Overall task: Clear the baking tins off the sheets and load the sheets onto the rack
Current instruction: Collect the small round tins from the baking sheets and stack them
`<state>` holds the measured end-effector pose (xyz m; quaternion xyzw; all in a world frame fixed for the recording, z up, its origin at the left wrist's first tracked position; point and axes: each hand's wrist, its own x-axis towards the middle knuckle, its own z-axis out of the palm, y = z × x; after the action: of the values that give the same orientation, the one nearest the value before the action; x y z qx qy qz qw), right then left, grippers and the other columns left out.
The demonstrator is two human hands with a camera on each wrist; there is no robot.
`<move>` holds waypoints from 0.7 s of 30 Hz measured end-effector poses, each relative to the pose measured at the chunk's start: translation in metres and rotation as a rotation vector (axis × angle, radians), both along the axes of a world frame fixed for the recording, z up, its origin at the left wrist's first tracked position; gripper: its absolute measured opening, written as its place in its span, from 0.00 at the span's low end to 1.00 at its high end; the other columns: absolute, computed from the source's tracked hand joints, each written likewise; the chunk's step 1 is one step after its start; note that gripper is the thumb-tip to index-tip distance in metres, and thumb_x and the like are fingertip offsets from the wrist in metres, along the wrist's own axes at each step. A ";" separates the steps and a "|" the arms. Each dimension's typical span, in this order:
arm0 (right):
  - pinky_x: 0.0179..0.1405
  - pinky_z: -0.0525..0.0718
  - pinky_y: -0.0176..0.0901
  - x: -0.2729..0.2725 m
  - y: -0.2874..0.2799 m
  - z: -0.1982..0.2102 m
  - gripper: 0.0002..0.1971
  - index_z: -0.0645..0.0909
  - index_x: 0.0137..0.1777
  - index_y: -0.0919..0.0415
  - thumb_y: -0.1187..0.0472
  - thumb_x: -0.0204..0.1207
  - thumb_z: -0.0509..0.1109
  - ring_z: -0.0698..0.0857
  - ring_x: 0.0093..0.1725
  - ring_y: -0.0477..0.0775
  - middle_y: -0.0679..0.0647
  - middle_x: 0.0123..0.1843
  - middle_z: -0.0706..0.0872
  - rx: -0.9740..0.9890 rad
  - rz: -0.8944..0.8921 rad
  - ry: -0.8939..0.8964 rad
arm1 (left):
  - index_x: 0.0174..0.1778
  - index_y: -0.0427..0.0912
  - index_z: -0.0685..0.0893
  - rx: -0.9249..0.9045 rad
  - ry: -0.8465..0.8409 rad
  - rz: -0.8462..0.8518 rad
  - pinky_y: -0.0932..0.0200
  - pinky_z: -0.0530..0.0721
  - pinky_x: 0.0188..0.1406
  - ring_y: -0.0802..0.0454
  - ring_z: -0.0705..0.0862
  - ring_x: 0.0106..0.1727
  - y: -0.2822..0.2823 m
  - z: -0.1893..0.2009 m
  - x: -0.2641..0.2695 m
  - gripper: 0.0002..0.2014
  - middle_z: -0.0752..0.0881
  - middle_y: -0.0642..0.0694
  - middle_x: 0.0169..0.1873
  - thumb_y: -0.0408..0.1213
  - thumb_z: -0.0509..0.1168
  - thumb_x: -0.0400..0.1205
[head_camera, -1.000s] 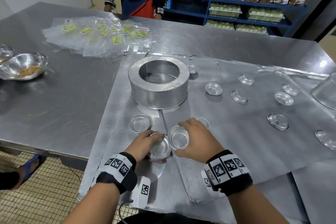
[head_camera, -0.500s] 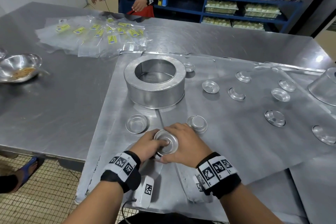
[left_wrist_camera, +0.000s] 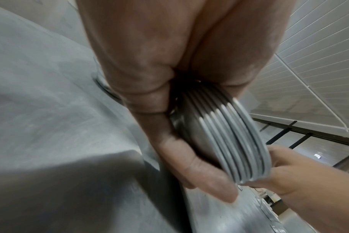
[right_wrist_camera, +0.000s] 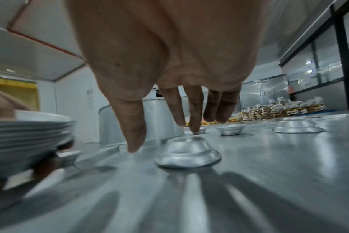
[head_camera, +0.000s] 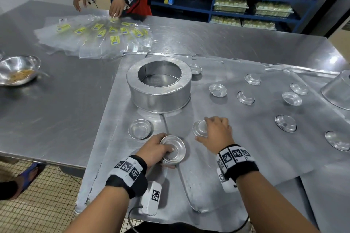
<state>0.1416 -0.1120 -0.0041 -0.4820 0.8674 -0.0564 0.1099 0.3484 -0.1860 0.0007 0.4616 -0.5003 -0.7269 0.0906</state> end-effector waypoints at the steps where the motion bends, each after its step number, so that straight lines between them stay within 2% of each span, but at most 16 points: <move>1: 0.68 0.70 0.51 -0.004 -0.002 -0.003 0.37 0.71 0.75 0.52 0.35 0.69 0.72 0.67 0.72 0.60 0.52 0.72 0.75 0.012 -0.025 0.004 | 0.56 0.33 0.82 0.005 0.002 0.002 0.31 0.90 0.34 0.34 0.87 0.41 0.000 0.000 0.000 0.12 0.83 0.33 0.46 0.18 0.63 0.80; 5: 0.66 0.72 0.51 -0.011 -0.007 -0.015 0.37 0.75 0.72 0.52 0.34 0.66 0.74 0.68 0.70 0.61 0.54 0.70 0.76 0.042 -0.057 -0.030 | 0.57 0.33 0.81 0.028 0.007 0.011 0.28 0.89 0.36 0.32 0.86 0.43 0.000 0.000 0.000 0.12 0.83 0.32 0.48 0.18 0.63 0.80; 10: 0.64 0.74 0.46 -0.013 -0.007 -0.020 0.35 0.79 0.66 0.58 0.43 0.62 0.82 0.73 0.64 0.60 0.56 0.63 0.79 -0.087 -0.063 -0.117 | 0.58 0.33 0.81 0.035 0.005 0.039 0.26 0.88 0.39 0.32 0.86 0.44 -0.001 0.000 0.003 0.12 0.83 0.32 0.49 0.19 0.64 0.80; 14: 0.57 0.77 0.47 -0.010 -0.005 -0.018 0.35 0.80 0.58 0.59 0.44 0.54 0.86 0.77 0.58 0.60 0.55 0.54 0.82 -0.199 -0.075 -0.199 | 0.60 0.30 0.79 0.038 0.005 0.066 0.20 0.85 0.43 0.31 0.85 0.45 -0.003 0.001 0.003 0.13 0.81 0.32 0.49 0.19 0.63 0.80; 18: 0.67 0.75 0.49 -0.002 -0.002 -0.015 0.42 0.74 0.70 0.53 0.48 0.54 0.87 0.75 0.63 0.58 0.53 0.61 0.78 -0.344 -0.066 -0.334 | 0.59 0.31 0.80 0.047 0.010 0.109 0.19 0.83 0.44 0.31 0.84 0.46 -0.003 0.000 0.004 0.11 0.81 0.32 0.50 0.20 0.63 0.81; 21: 0.67 0.80 0.51 0.009 -0.001 -0.007 0.43 0.74 0.73 0.48 0.48 0.57 0.86 0.79 0.62 0.53 0.49 0.63 0.73 -0.458 0.011 -0.449 | 0.59 0.31 0.82 0.051 0.014 0.144 0.22 0.85 0.44 0.34 0.86 0.47 -0.005 -0.002 0.007 0.10 0.83 0.32 0.51 0.26 0.67 0.82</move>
<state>0.1508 -0.1134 -0.0107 -0.4743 0.7836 -0.3545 0.1878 0.3552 -0.1910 -0.0013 0.4935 -0.4464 -0.7343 0.1342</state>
